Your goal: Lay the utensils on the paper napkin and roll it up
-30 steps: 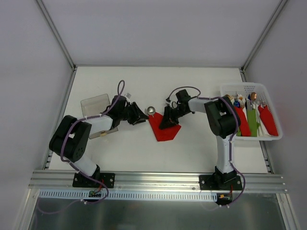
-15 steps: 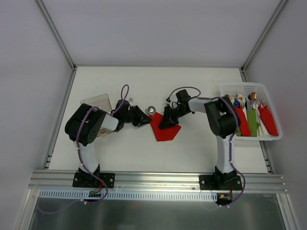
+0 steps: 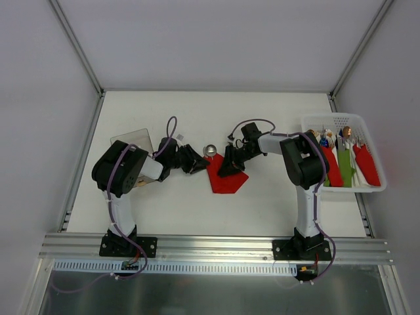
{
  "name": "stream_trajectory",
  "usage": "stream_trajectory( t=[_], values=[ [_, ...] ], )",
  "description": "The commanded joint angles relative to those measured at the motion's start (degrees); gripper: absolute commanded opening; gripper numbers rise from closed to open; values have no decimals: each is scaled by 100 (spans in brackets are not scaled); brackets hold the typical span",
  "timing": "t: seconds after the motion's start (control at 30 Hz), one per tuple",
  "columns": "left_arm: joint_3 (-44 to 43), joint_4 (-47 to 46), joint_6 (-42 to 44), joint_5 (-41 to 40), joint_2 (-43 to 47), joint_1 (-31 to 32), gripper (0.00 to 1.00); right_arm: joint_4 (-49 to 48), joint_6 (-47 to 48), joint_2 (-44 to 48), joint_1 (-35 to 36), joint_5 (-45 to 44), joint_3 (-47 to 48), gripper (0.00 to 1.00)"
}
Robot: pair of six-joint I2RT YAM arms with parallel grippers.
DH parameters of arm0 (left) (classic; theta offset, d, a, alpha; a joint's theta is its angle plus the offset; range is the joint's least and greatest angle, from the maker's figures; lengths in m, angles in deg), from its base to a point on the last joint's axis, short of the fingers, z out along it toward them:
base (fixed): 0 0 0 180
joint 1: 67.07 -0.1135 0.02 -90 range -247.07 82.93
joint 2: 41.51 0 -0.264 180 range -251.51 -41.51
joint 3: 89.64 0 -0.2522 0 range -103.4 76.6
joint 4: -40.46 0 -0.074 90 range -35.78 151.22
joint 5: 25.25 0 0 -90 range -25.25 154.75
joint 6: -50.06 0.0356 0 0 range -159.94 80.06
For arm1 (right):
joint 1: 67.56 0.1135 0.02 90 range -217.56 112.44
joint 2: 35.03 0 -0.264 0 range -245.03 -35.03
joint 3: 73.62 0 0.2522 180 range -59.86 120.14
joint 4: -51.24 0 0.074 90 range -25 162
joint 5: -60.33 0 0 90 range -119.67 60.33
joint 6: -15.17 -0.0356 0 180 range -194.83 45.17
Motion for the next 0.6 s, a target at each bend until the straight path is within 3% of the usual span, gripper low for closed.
stream_trajectory(
  t=[0.0,0.07,0.23,0.4,0.53,0.57],
  values=[
    [160,21,185,173,337,111,32,223,153,-235,-69,-549,11,30],
    [239,91,247,209,425,182,34,223,145,-235,-69,-567,11,30],
    [231,329,308,42,514,542,26,223,145,-243,-78,-585,11,30],
    [274,320,212,-142,461,692,1,232,145,-243,-96,-585,11,29],
    [257,320,308,-134,479,701,1,302,206,-261,-113,-602,28,27],
    [257,346,326,-125,496,692,5,320,206,-252,-131,-611,37,27]
  ],
)
